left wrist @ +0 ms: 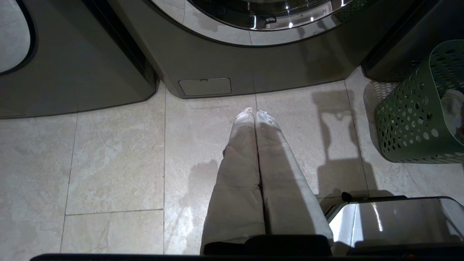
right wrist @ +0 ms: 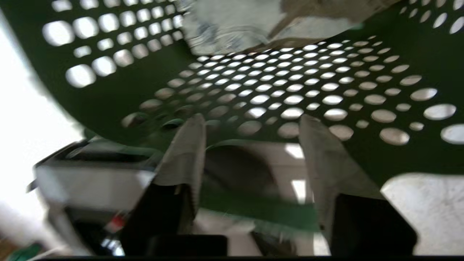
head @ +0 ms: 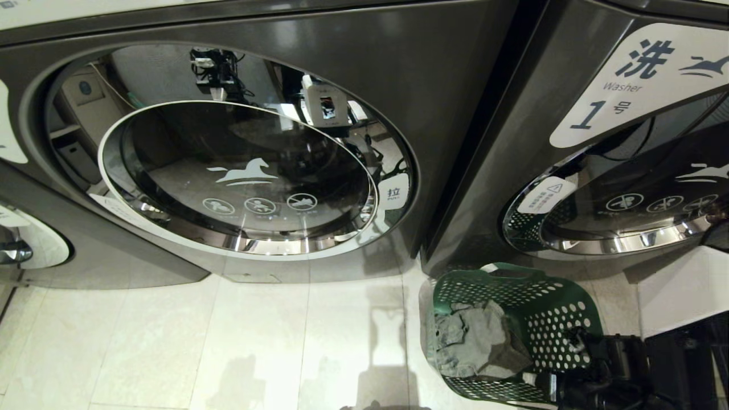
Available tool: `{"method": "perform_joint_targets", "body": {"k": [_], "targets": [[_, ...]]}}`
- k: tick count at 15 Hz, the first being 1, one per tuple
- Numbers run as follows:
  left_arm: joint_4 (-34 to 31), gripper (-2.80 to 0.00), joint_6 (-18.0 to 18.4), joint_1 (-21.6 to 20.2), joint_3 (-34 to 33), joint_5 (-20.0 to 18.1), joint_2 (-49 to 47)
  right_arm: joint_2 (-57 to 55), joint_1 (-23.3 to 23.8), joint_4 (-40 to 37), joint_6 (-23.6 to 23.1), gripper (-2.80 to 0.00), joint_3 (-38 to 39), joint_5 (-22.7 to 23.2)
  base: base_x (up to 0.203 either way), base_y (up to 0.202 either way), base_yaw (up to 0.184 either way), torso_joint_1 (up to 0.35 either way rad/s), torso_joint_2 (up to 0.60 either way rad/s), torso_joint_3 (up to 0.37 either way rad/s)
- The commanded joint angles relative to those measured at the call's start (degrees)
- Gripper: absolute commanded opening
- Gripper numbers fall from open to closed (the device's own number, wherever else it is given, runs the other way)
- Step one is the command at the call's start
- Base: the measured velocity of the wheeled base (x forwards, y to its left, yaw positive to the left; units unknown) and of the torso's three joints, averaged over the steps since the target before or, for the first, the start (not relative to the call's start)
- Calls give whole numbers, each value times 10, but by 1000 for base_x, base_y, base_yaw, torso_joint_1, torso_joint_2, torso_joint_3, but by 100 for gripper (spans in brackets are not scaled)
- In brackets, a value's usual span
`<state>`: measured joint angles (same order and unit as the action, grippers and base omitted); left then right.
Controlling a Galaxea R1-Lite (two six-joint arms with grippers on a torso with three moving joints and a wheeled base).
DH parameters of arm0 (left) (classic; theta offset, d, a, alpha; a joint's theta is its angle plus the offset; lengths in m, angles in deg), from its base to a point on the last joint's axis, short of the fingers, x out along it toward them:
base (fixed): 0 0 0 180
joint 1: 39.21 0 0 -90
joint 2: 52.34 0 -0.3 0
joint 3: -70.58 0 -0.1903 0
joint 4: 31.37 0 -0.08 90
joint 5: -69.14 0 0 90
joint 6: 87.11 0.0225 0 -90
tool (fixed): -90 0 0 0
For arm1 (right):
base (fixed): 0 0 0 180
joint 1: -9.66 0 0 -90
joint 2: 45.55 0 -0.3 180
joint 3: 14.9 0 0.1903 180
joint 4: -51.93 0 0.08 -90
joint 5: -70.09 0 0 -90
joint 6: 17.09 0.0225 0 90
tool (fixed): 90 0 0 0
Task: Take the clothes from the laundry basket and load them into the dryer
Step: Take the clothes out of the basket
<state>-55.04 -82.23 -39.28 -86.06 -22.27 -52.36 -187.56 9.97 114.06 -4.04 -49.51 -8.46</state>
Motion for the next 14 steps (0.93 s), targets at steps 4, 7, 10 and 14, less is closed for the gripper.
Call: {"method": "perform_joint_targets", "body": {"k": [4, 7, 10, 14], "targets": [[0, -280, 0, 0, 0, 0, 0, -73, 8, 22, -2, 0, -49, 8, 0, 0, 0, 0, 0, 0], [0, -280, 0, 0, 0, 0, 0, -62, 11, 22, -2, 0, -43, 7, 0, 0, 0, 0, 0, 0], [0, -280, 0, 0, 0, 0, 0, -54, 53, 22, -22, 0, -39, 7, 0, 0, 0, 0, 0, 0], [0, -280, 0, 0, 0, 0, 0, -92, 99, 22, -112, 0, -105, 22, 0, 0, 0, 0, 0, 0]]}}
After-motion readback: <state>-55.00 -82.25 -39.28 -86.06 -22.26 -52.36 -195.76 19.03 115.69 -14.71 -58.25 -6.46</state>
